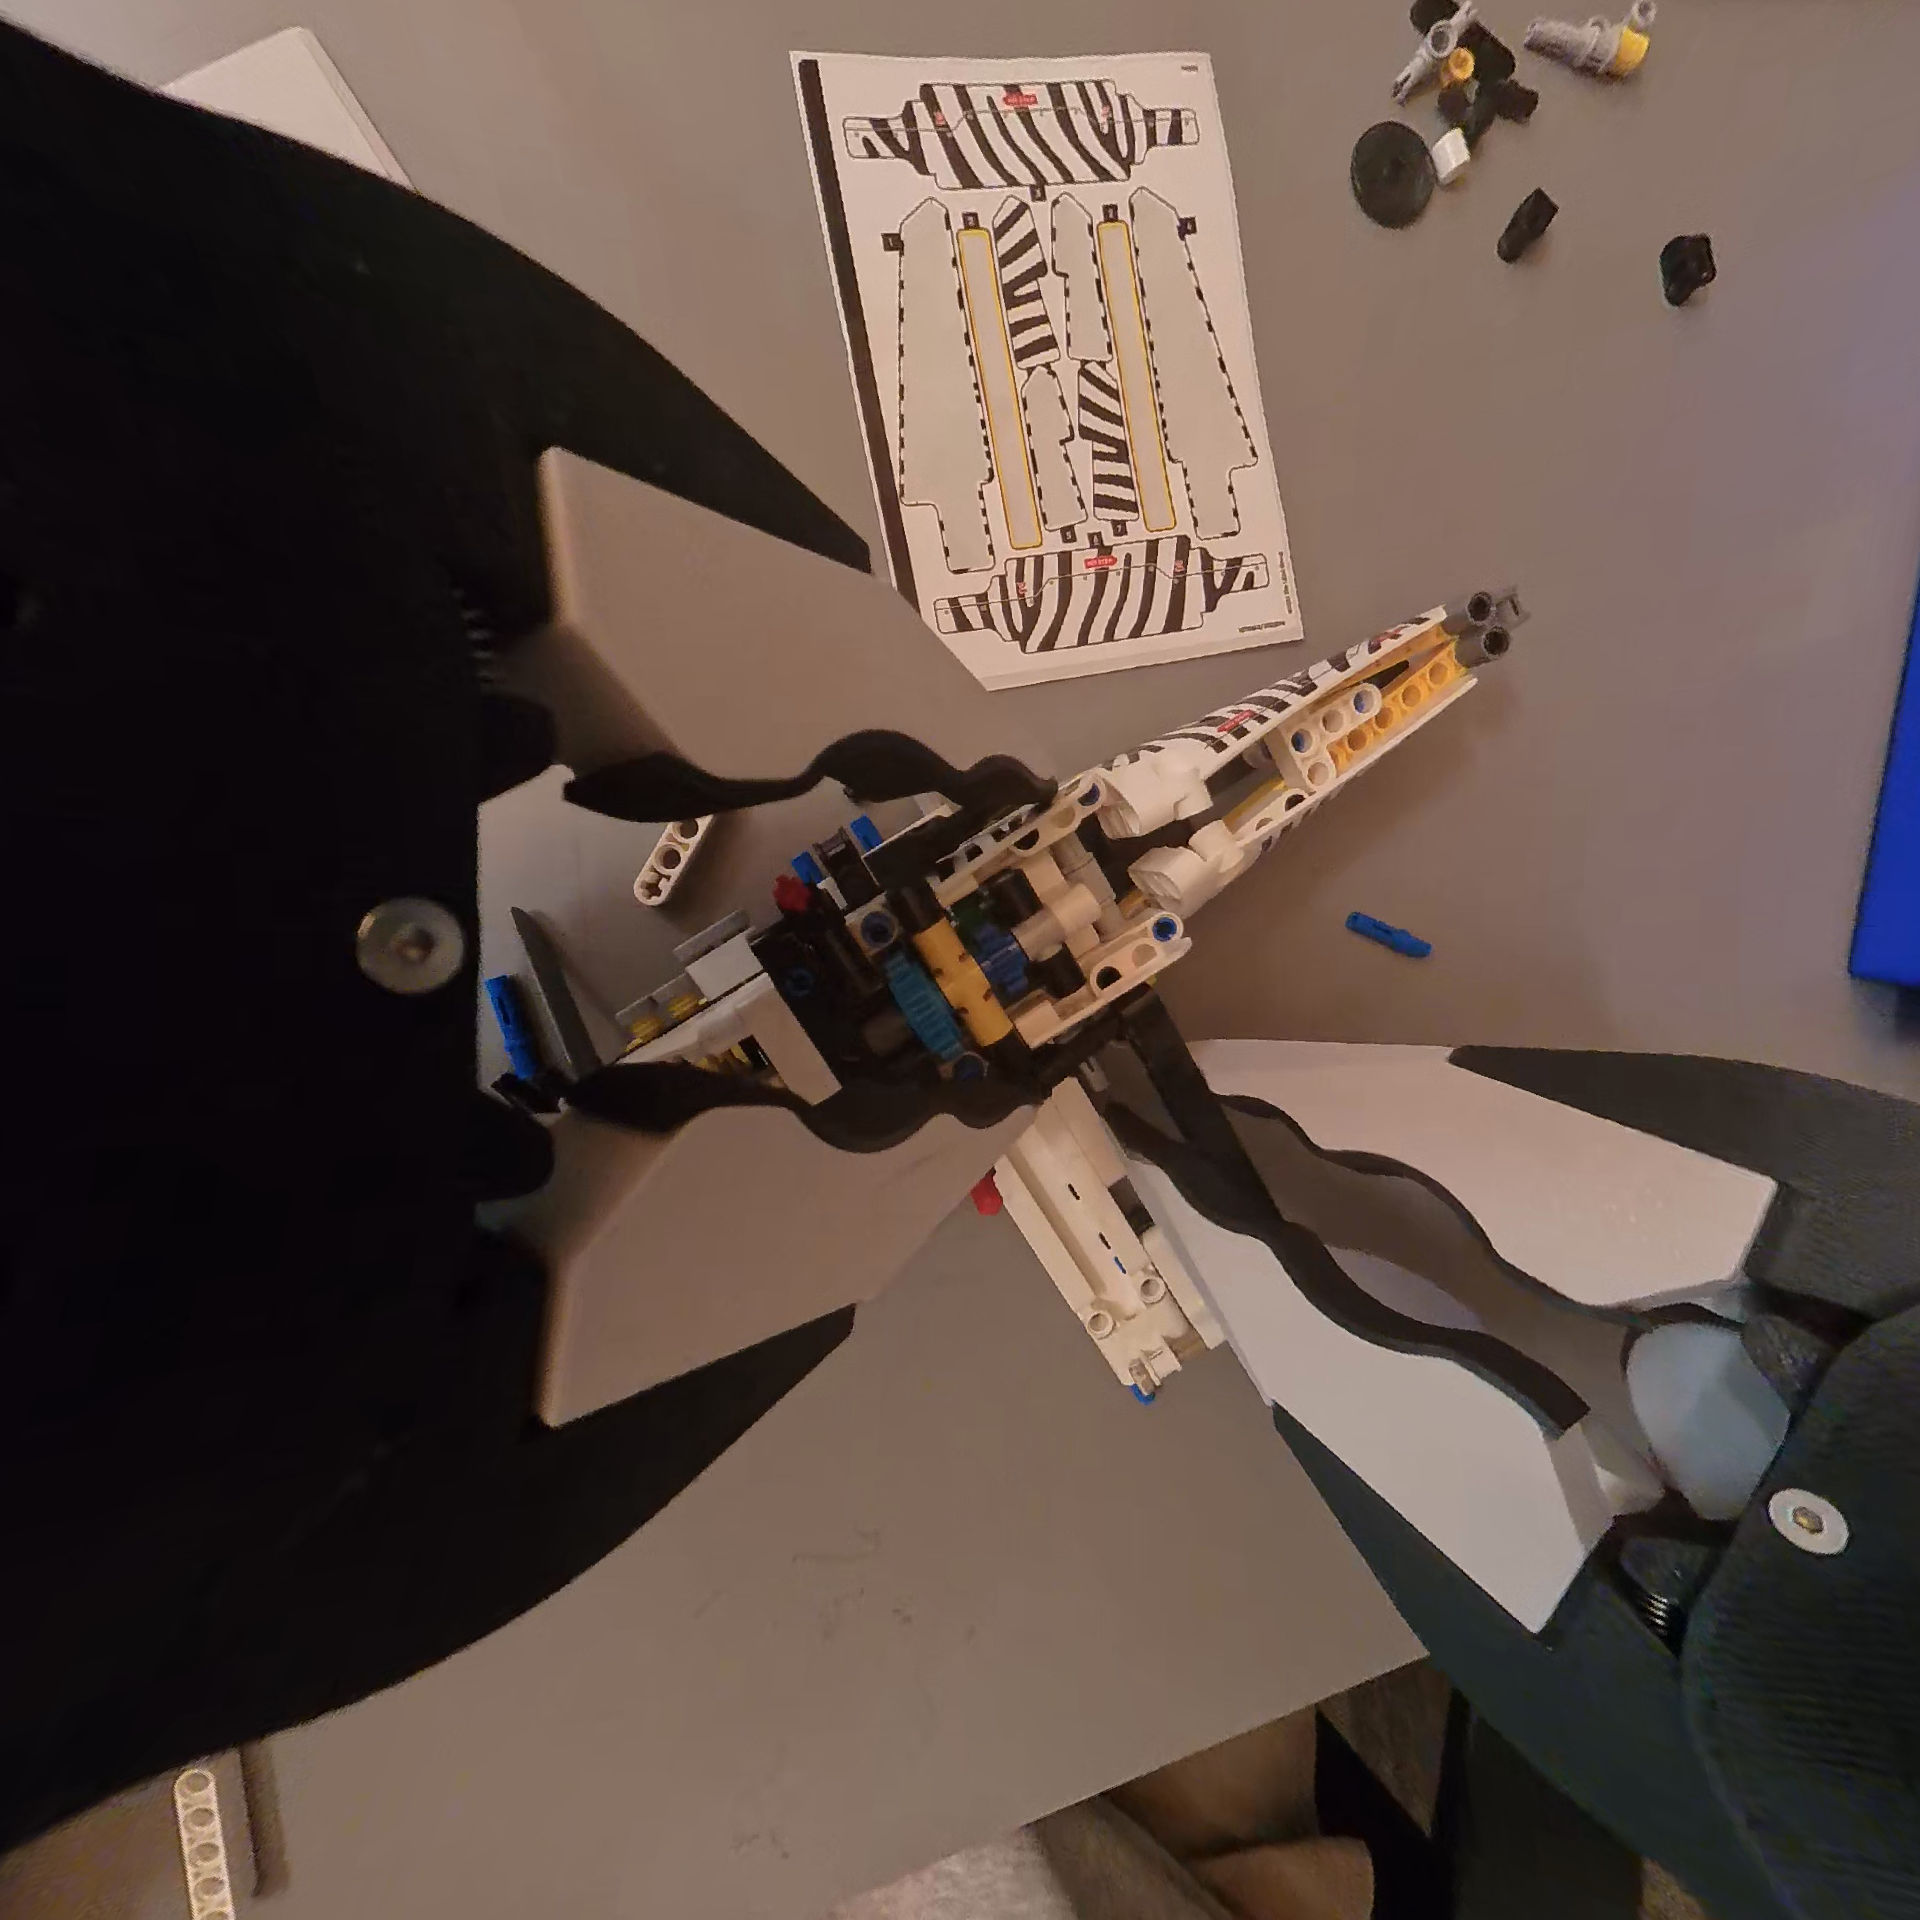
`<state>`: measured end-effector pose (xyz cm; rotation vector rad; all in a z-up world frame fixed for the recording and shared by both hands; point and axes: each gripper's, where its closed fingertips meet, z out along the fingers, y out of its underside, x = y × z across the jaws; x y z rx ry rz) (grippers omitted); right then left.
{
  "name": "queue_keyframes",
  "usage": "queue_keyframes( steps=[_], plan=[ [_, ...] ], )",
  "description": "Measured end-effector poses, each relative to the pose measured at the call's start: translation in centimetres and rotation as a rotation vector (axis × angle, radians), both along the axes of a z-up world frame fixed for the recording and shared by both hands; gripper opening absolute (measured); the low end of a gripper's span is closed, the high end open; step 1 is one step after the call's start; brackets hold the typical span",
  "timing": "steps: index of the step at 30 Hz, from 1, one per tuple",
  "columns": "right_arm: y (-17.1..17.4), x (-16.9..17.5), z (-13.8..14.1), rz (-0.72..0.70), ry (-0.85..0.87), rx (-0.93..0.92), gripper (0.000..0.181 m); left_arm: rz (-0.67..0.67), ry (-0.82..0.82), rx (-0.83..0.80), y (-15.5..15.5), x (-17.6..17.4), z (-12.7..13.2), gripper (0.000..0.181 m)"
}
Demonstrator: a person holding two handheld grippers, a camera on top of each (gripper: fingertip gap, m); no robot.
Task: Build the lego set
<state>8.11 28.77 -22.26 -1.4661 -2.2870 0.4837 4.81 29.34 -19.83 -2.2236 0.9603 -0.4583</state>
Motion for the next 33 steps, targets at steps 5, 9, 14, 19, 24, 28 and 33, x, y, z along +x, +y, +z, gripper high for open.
queue_keyframes(
  steps=[5,9,14,19,24,28,33],
  plan=[
    [-0.39,-0.01,0.14,-0.017,-0.008,-0.104,0.01,-0.002,-0.006,0.0,0.0,-0.01,0.0,0.051],
    [-0.39,-0.03,0.12,0.005,-0.002,-0.106,0.01,-0.003,-0.009,-0.001,0.0,-0.01,0.0,0.051],
    [-0.32,-0.11,0.12,0.033,0.025,-0.057,0.01,-0.007,-0.016,0.0,0.03,-0.04,0.0,0.051],
    [-0.25,-0.16,-0.02,0.047,0.05,-0.019,0.011,-0.011,-0.02,0.001,0.01,0.0,0.0,0.051],
    [-0.38,-0.21,0.02,0.054,0.073,-0.029,0.011,-0.013,-0.021,0.001,-0.01,-0.01,-0.02,0.051],
    [-0.59,-0.3,0.09,0.055,0.093,-0.088,0.011,-0.015,-0.023,-0.002,-0.02,-0.02,-0.03,0.051],
    [-0.8,-0.53,0.11,0.068,0.125,-0.112,0.011,-0.012,-0.035,-0.02,-0.16,-0.15,-0.02,0.051]
  ],
)
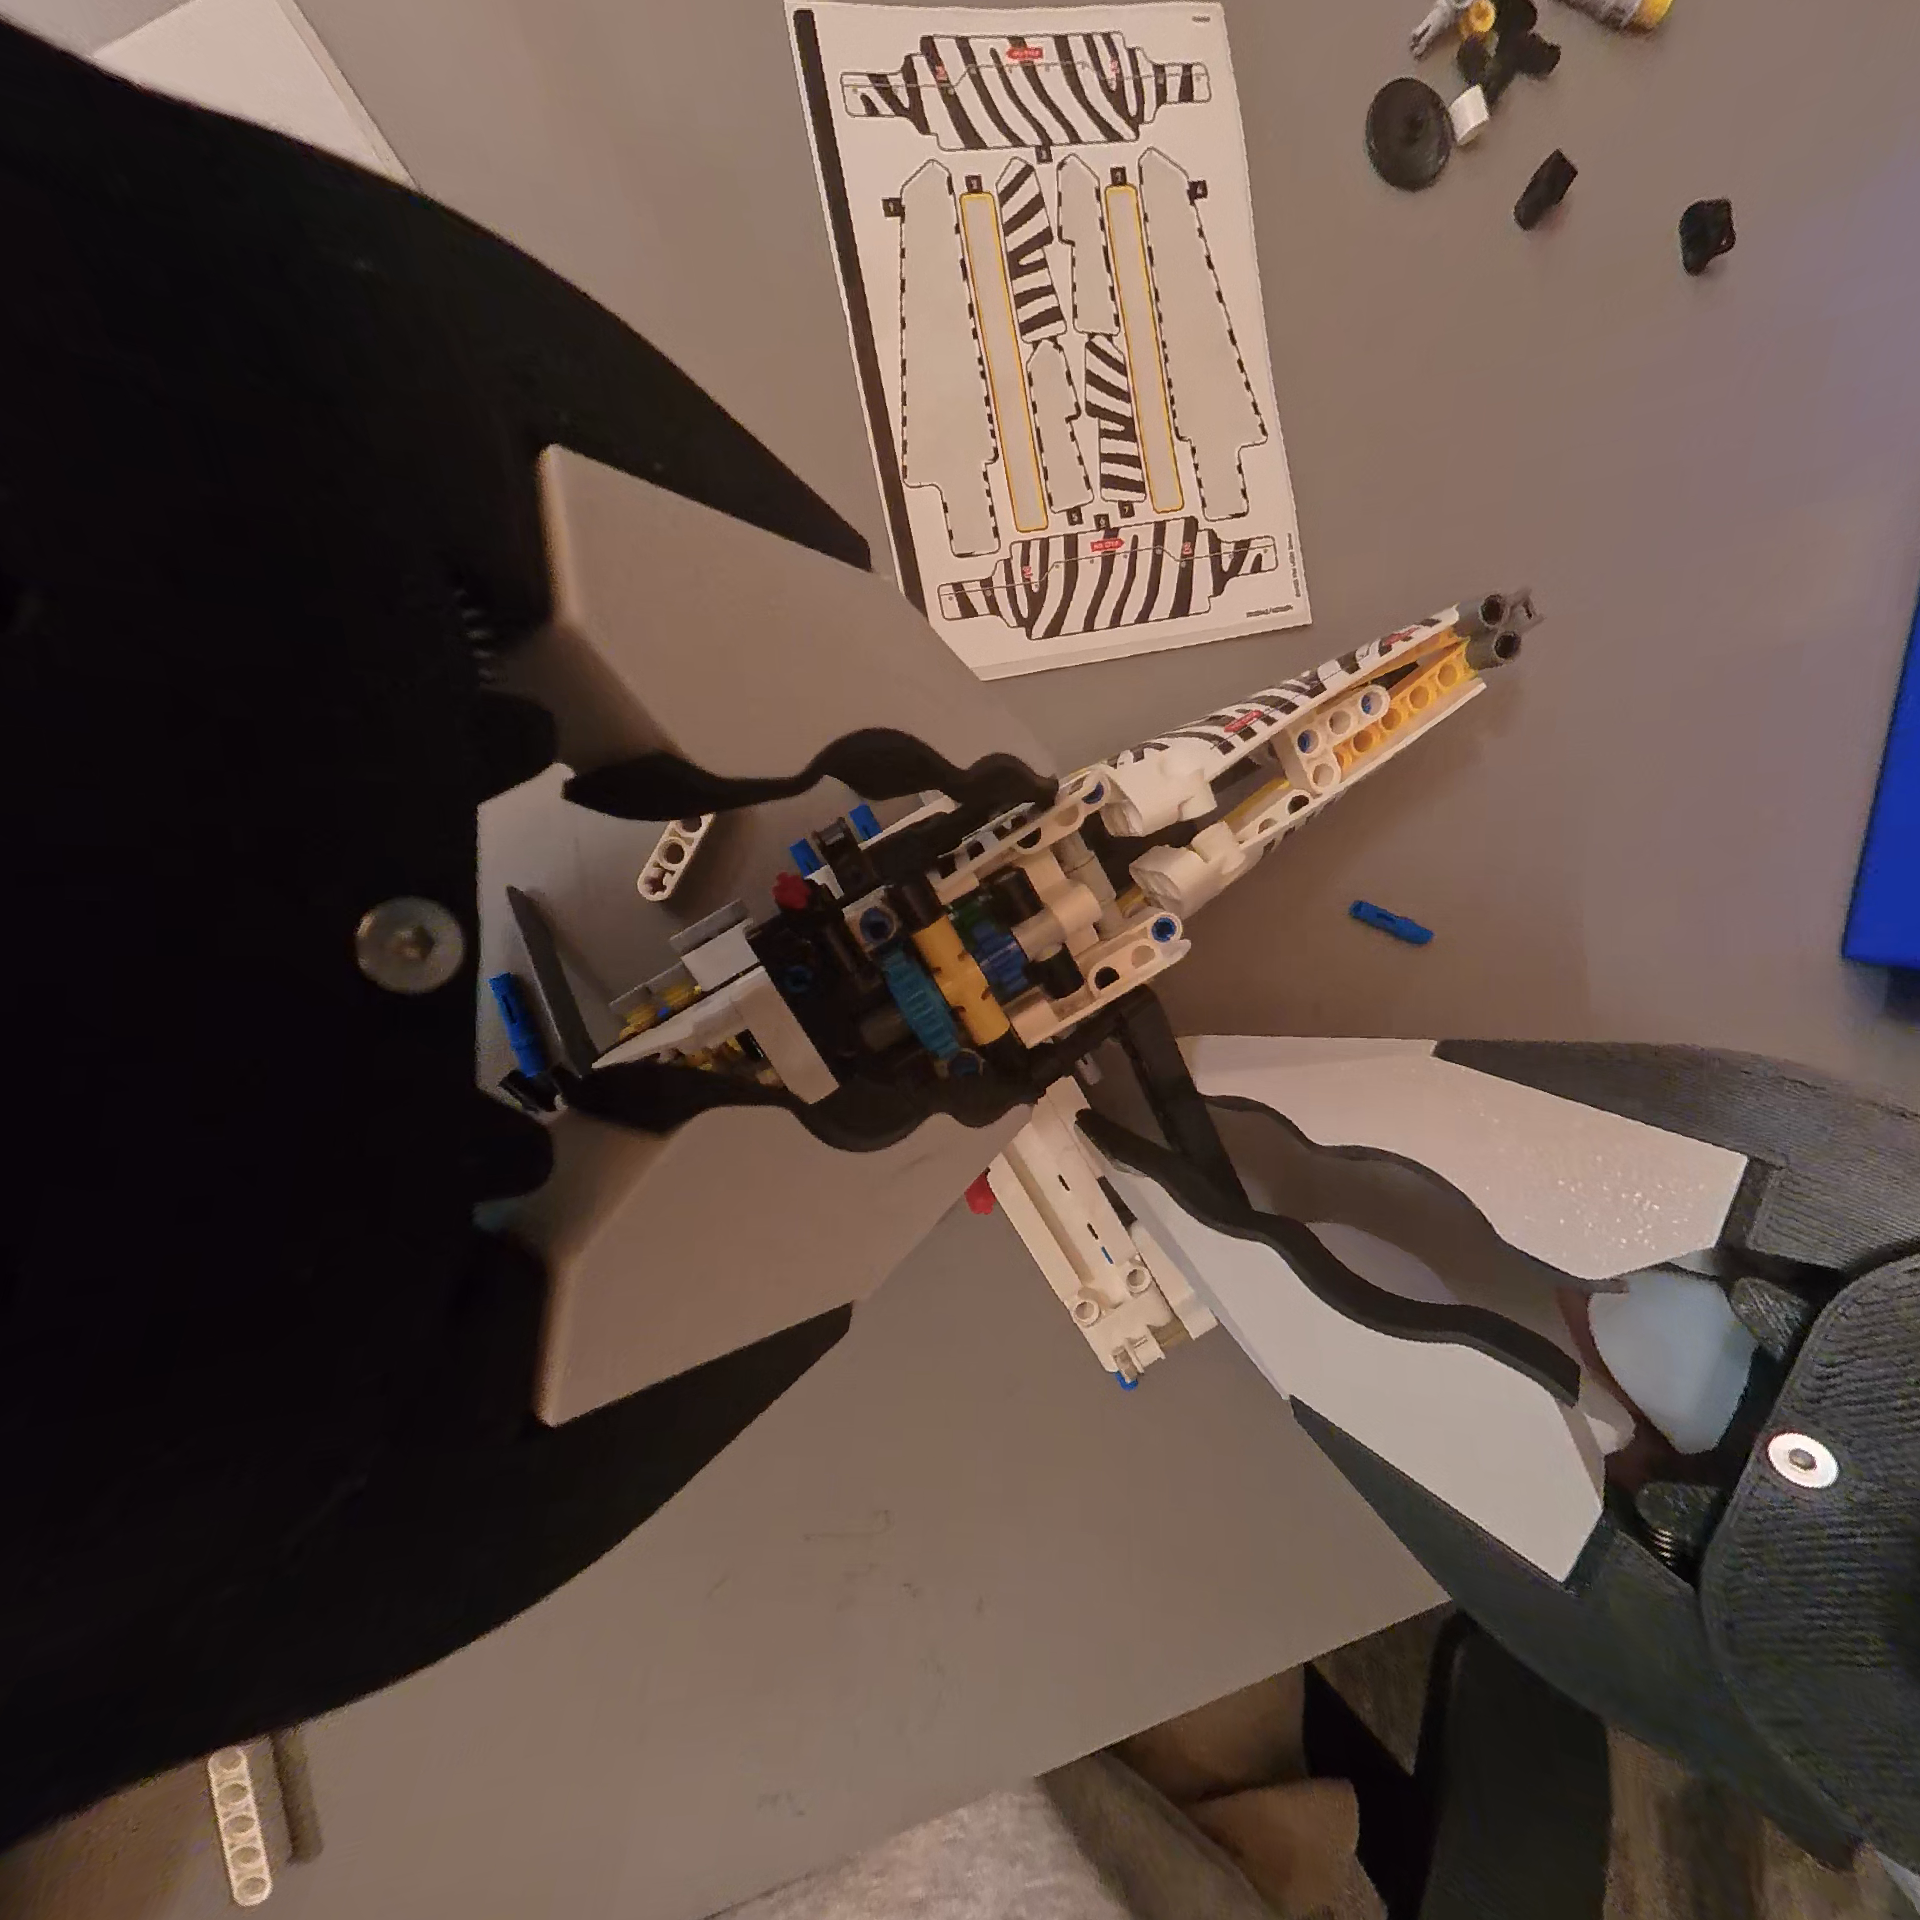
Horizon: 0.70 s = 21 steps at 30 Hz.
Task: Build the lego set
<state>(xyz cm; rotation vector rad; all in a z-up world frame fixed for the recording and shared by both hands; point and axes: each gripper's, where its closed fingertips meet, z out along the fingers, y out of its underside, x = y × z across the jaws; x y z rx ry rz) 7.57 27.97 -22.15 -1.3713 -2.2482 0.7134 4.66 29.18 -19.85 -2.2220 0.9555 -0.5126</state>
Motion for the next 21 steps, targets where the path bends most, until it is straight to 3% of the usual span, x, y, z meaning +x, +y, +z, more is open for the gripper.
queue_keyframes(
  steps=[5,10,21],
  plan=[
    [0.3,0.0,-0.2,0.01,0.018,0.069,0.011,0.002,0.013,0.003,0.0,0.1,0.0,0.051],
    [1.2,0.2,-0.8,-0.079,0.05,0.045,0.01,0.011,0.016,0.004,-0.1,0.4,0.0,0.051],
    [0.5,0.4,-1.0,-0.333,0.11,-0.228,0.009,0.02,0.032,-0.004,-0.2,1.1,-0.1,0.052]
  ],
)
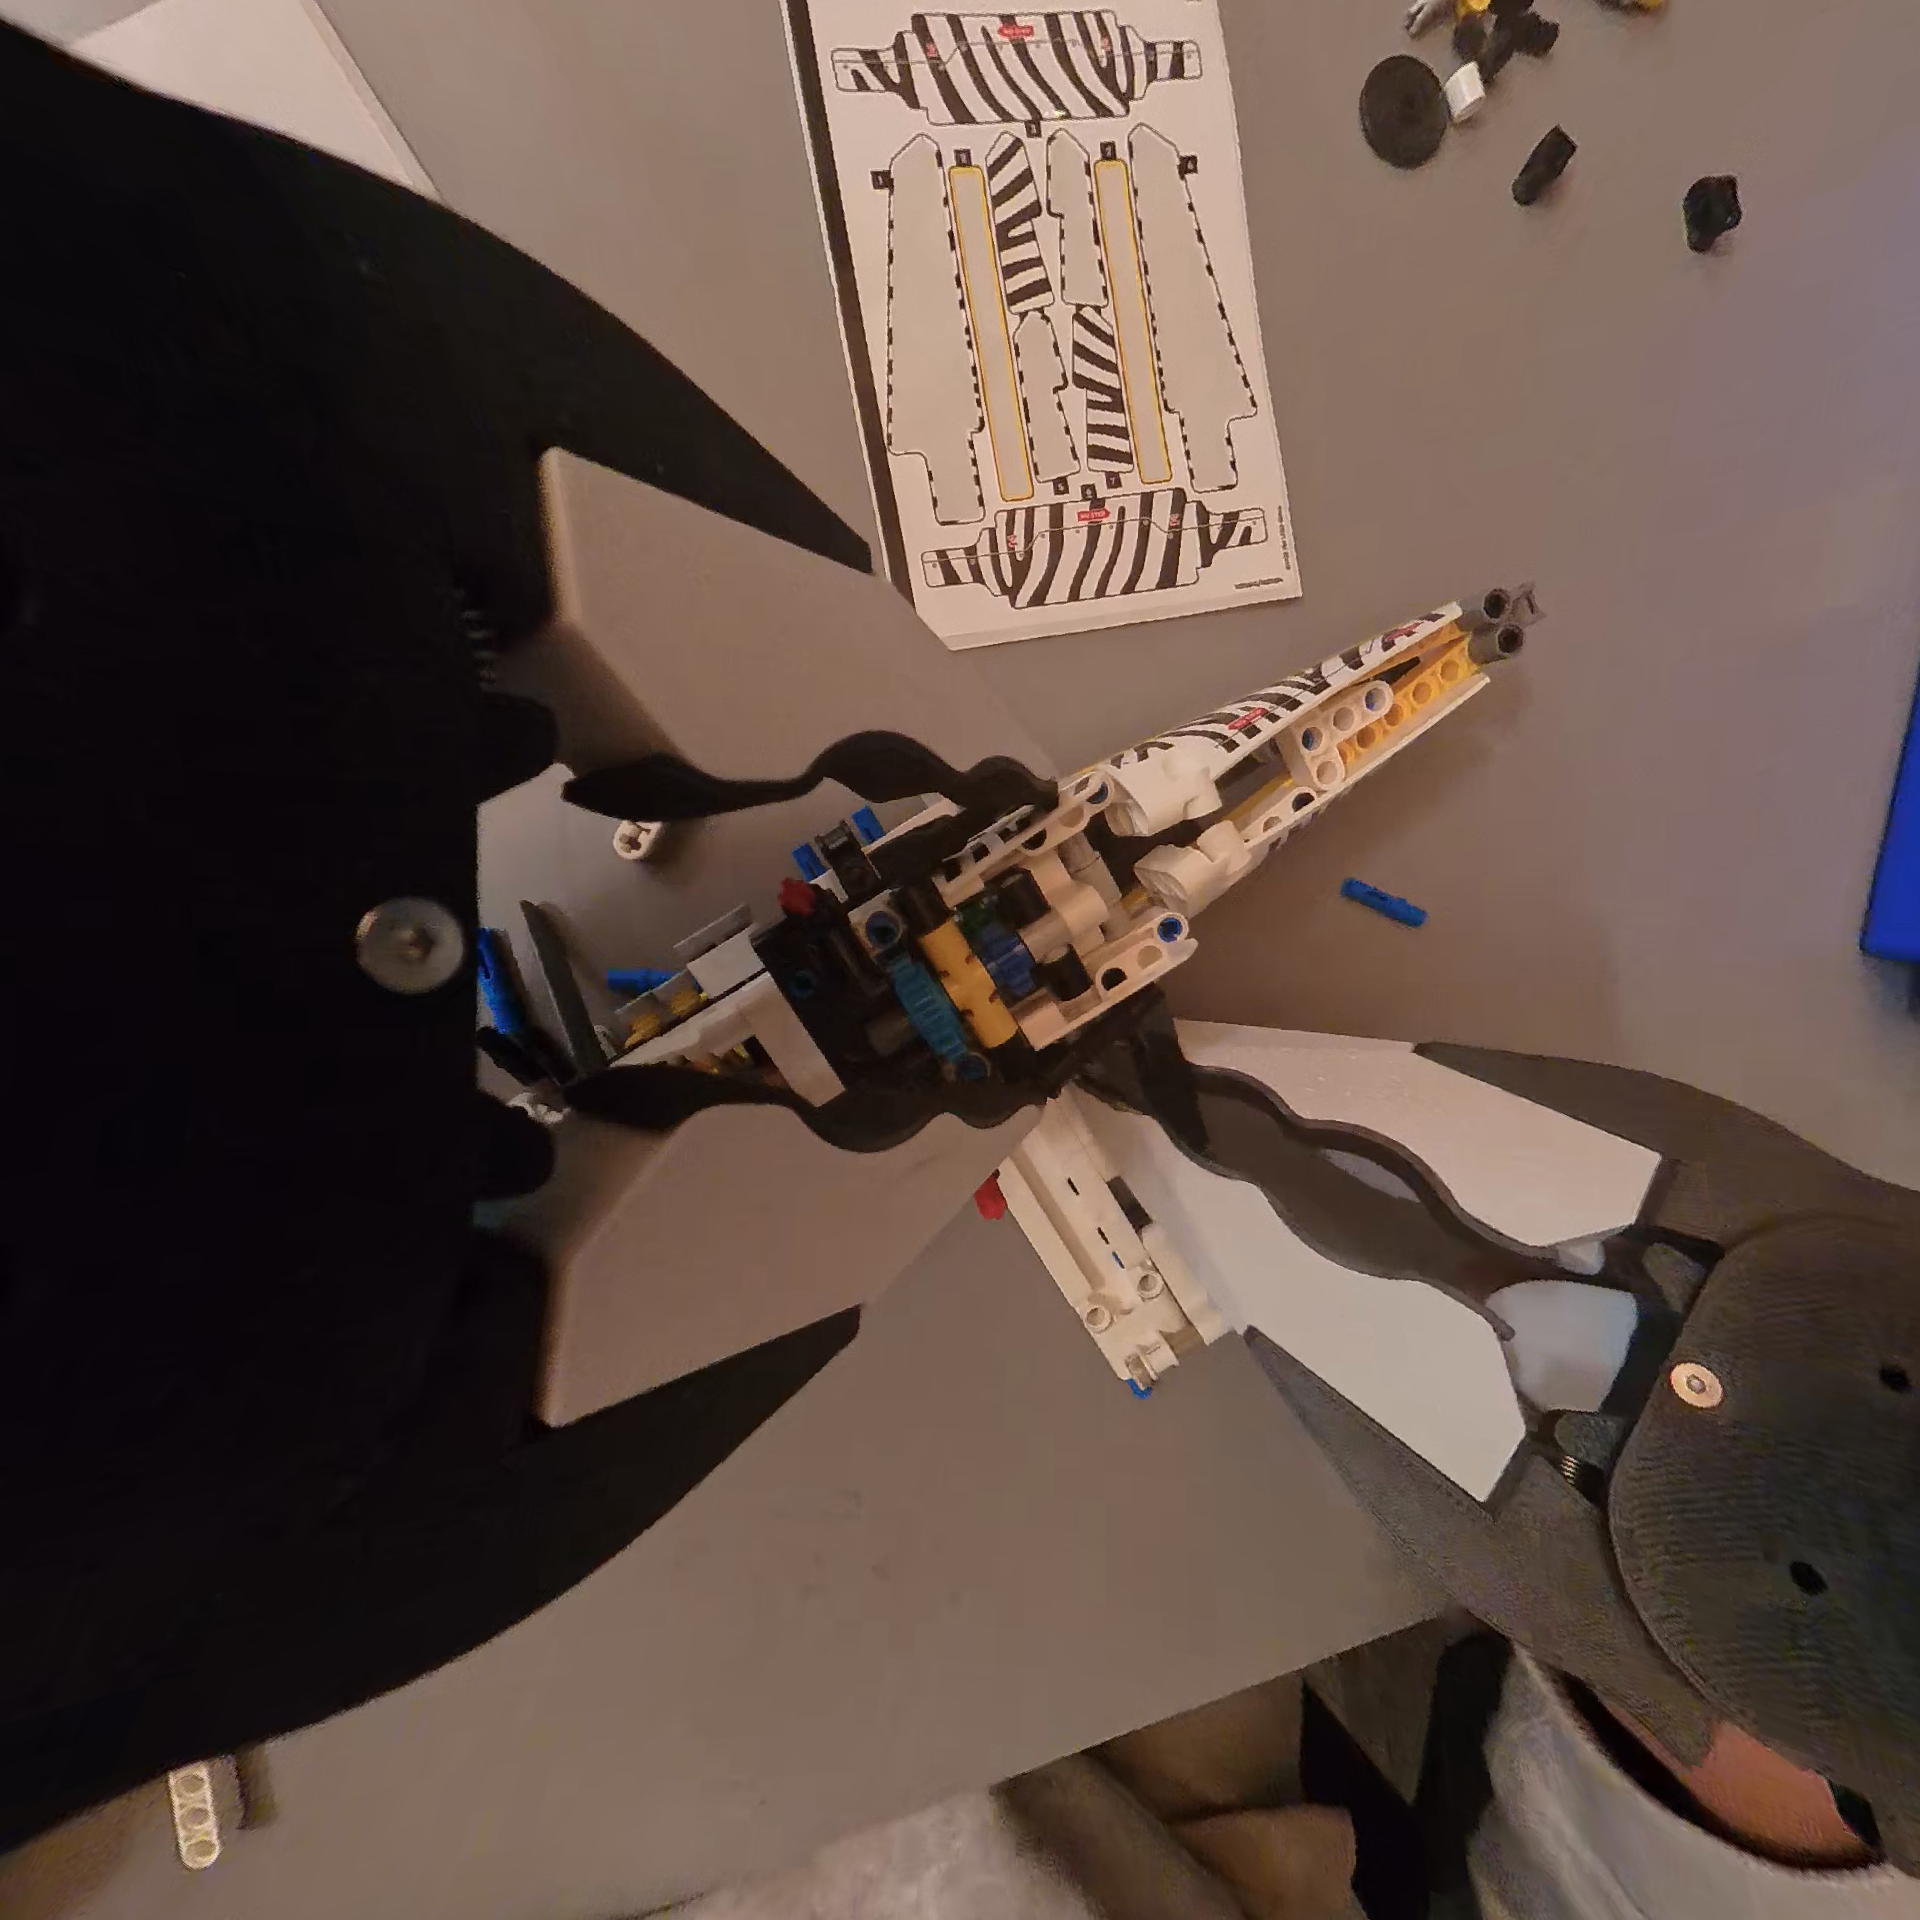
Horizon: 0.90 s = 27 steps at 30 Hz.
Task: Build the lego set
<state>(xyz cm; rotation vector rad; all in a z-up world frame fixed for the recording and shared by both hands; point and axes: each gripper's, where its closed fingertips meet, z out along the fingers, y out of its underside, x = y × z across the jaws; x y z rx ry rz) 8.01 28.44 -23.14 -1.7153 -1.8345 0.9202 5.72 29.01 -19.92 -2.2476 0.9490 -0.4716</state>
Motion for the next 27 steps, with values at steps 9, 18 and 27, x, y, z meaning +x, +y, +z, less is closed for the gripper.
queue_keyframes(
  steps=[9,18,27],
  plan=[
    [0.0,-0.1,0.7,-0.026,0.126,-0.129,0.021,0.019,-0.05,-0.019,0.3,-0.1,0.0,0.051],
    [1.0,-0.1,0.7,-0.095,0.138,-0.058,0.009,0.024,-0.043,-0.01,0.4,0.0,0.0,0.051],
    [1.4,0.4,1.3,-0.131,0.158,-0.314,0.008,0.02,-0.033,-0.001,0.4,0.1,0.0,0.051]
  ],
)
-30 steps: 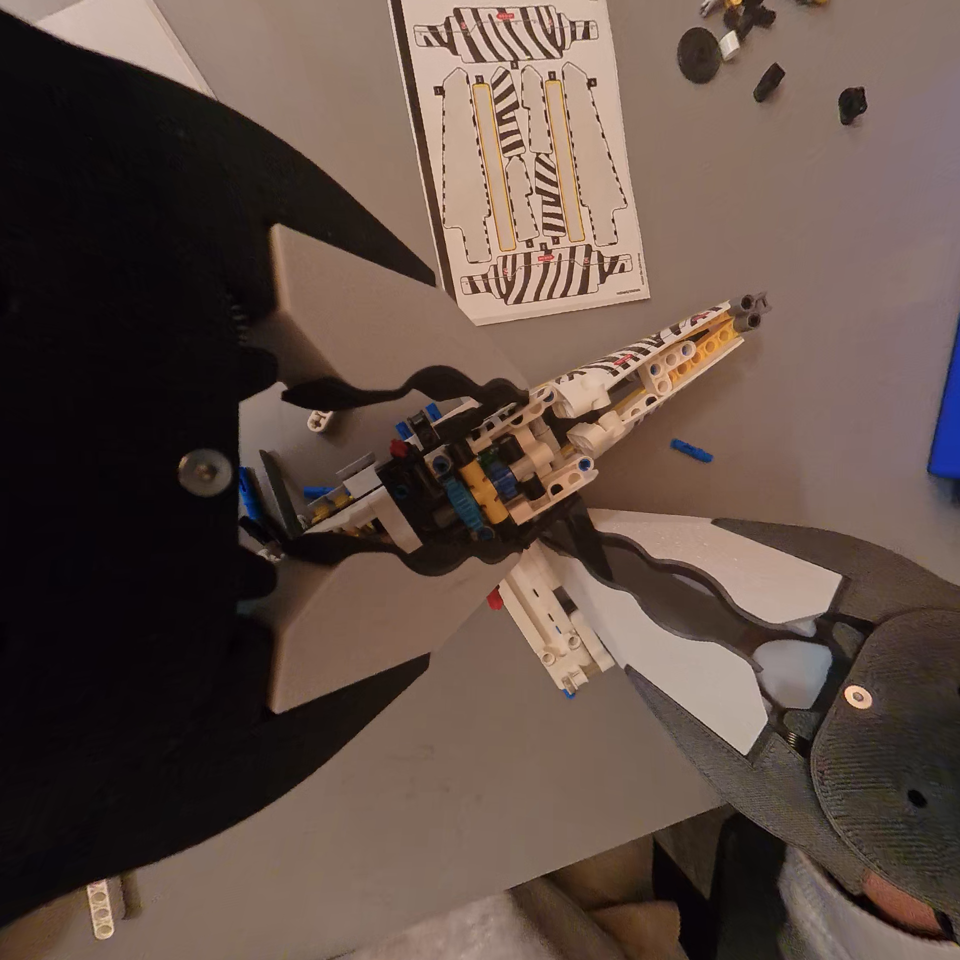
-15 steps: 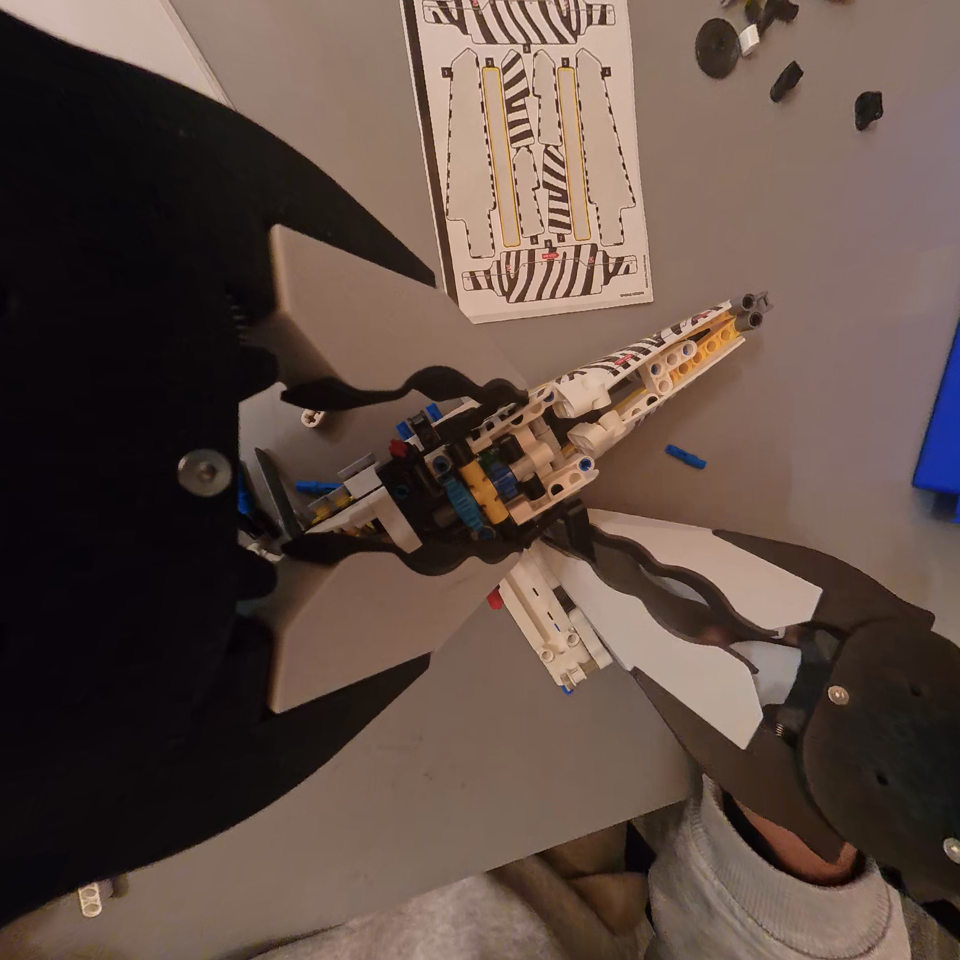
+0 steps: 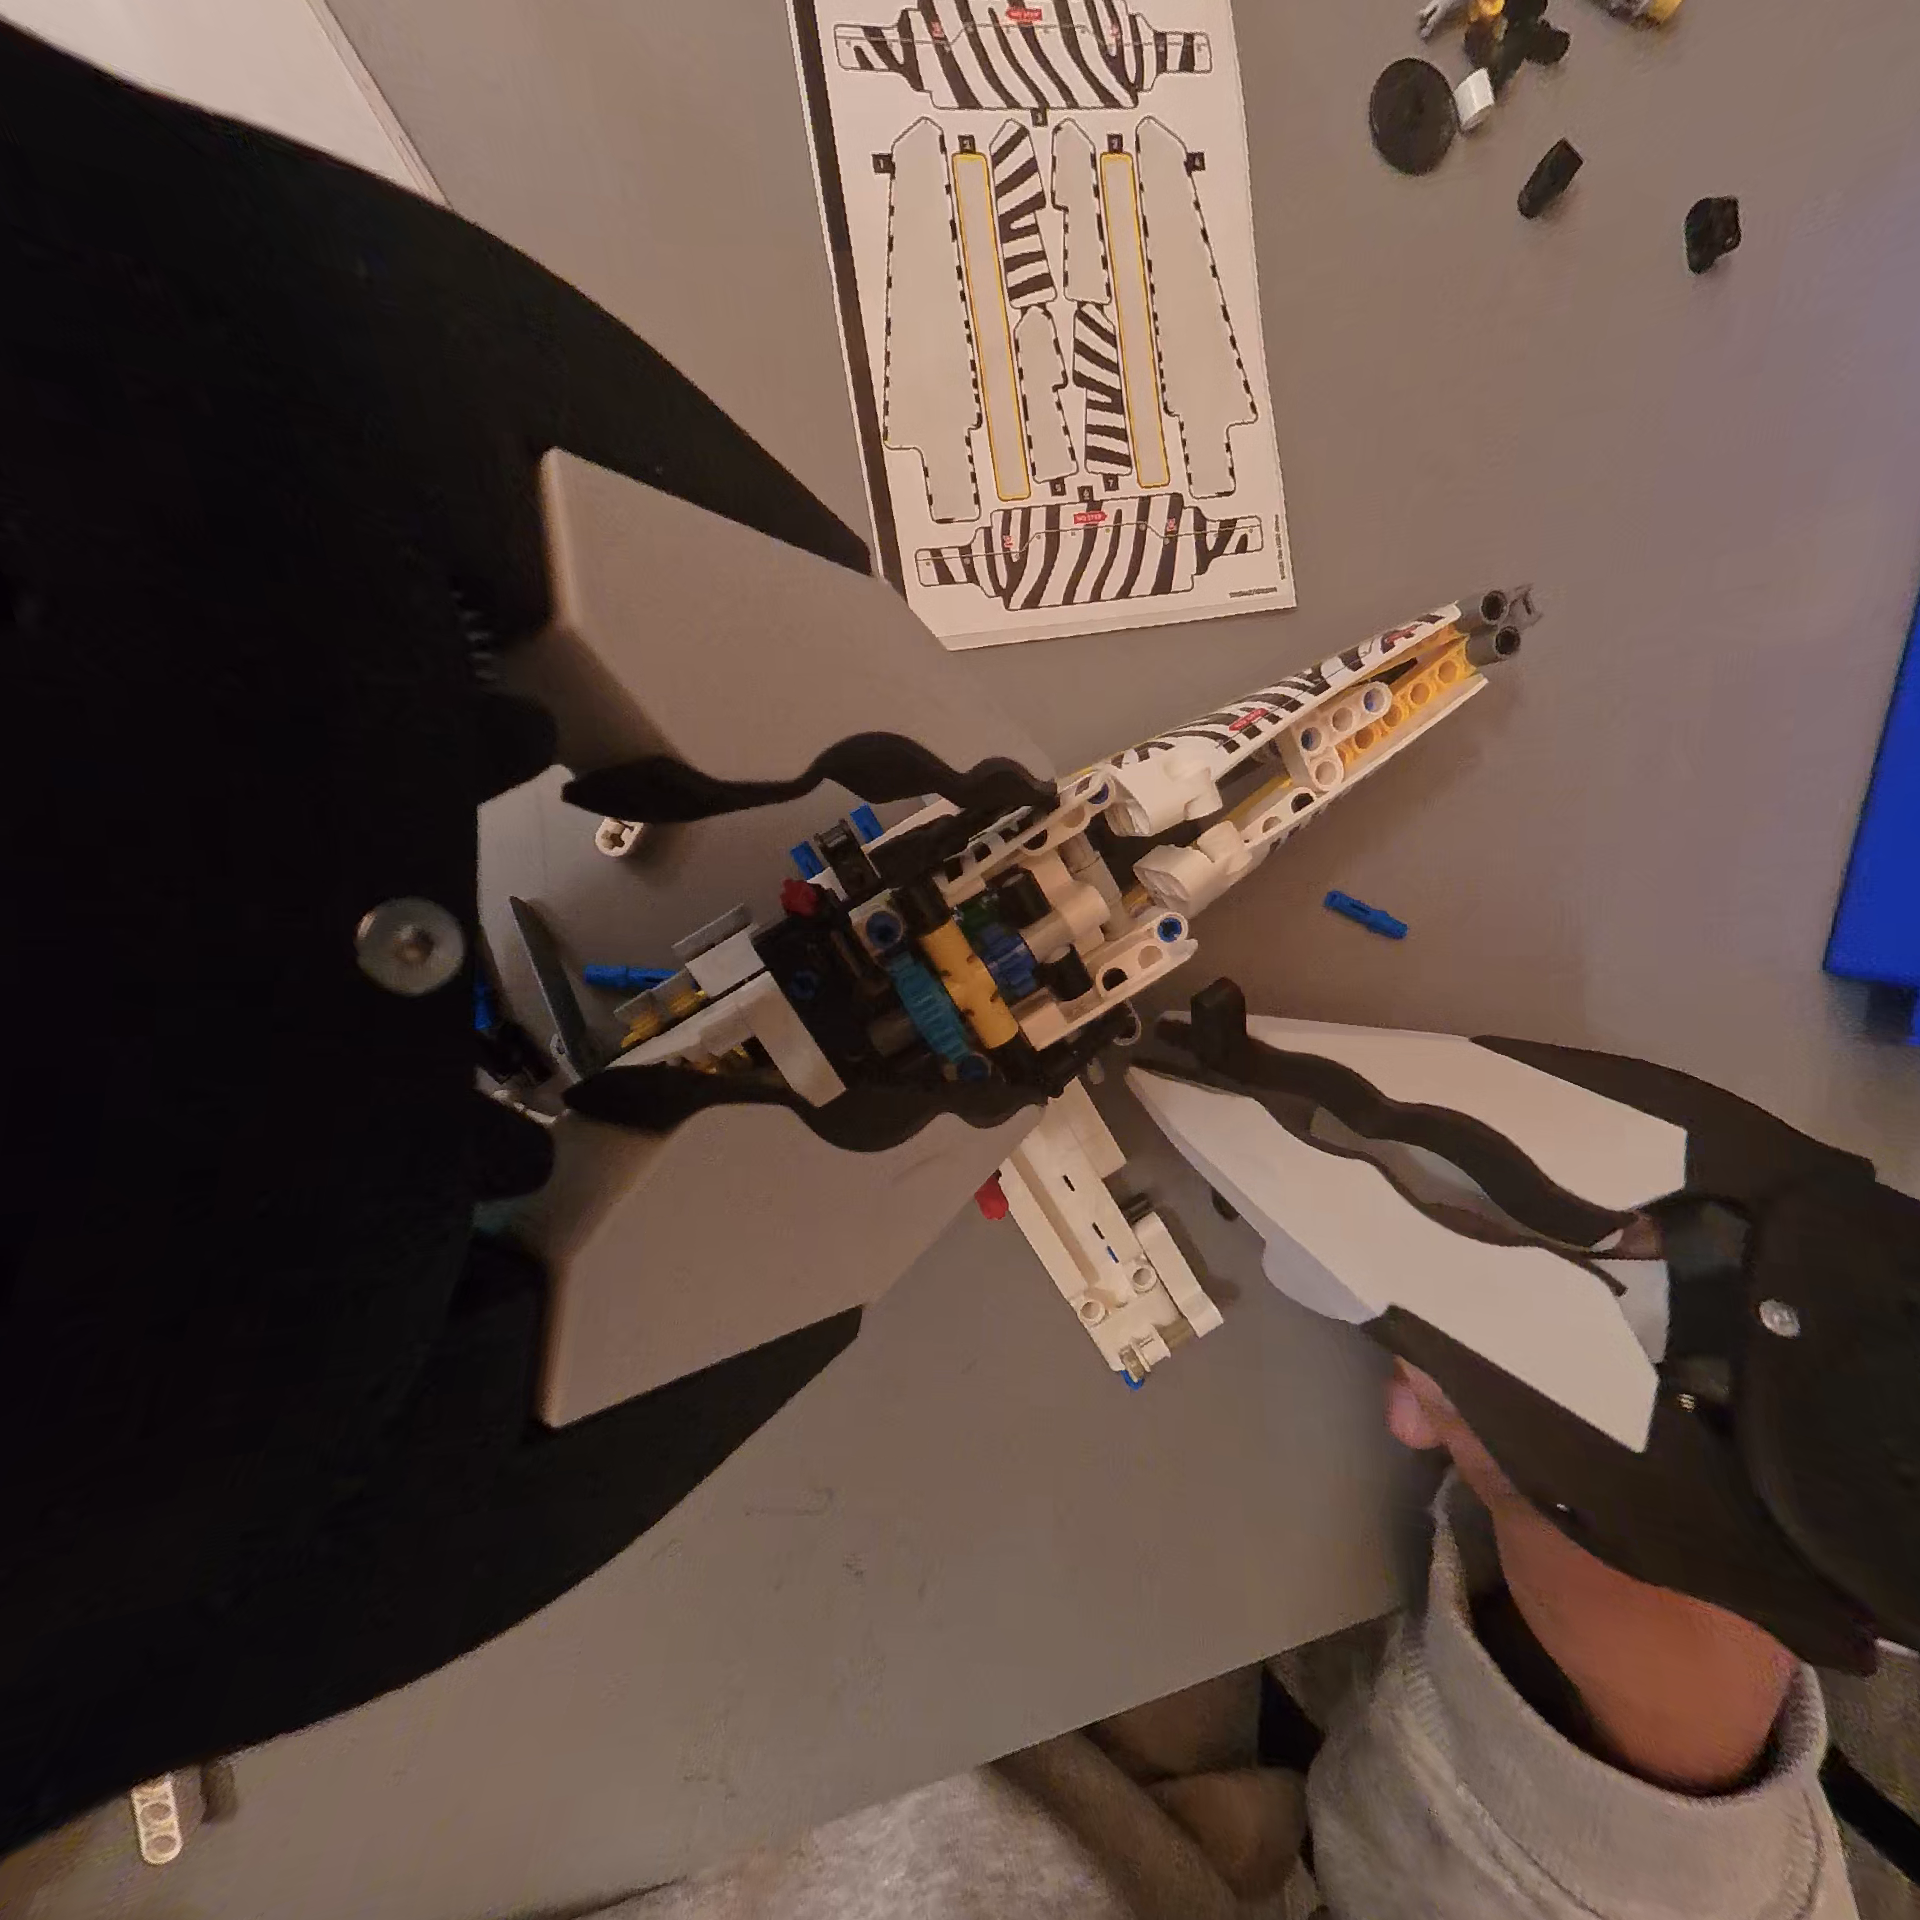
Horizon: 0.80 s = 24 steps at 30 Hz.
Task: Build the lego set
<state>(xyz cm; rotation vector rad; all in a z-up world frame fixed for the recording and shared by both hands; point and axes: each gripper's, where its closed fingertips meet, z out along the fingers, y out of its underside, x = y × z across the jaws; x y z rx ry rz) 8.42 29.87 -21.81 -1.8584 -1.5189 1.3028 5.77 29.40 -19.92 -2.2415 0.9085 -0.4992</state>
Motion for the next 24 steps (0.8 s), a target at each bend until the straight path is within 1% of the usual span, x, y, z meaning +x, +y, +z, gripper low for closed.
queue_keyframes(
  steps=[7,13,16,20,24],
  plan=[
    [0.1,0.4,1.7,0.033,0.106,-0.223,0.008,0.01,-0.037,-0.013,0.1,0.1,0.1,0.051],
    [0.6,1.0,3.4,0.043,0.219,-0.339,0.008,0.009,-0.039,-0.013,0.1,0.2,0.1,0.052],
    [0.8,1.2,3.8,0.049,0.25,-0.365,0.008,0.013,-0.055,-0.021,0.1,0.2,0.2,0.053],
    [0.4,1.2,4.2,0.067,0.271,-0.358,0.008,0.015,-0.11,-0.018,0.1,0.4,1.1,0.056],
    [0.4,1.2,4.4,0.064,0.284,-0.335,0.008,0.024,-0.169,0.012,0.1,0.4,2.7,0.055]
  ],
)
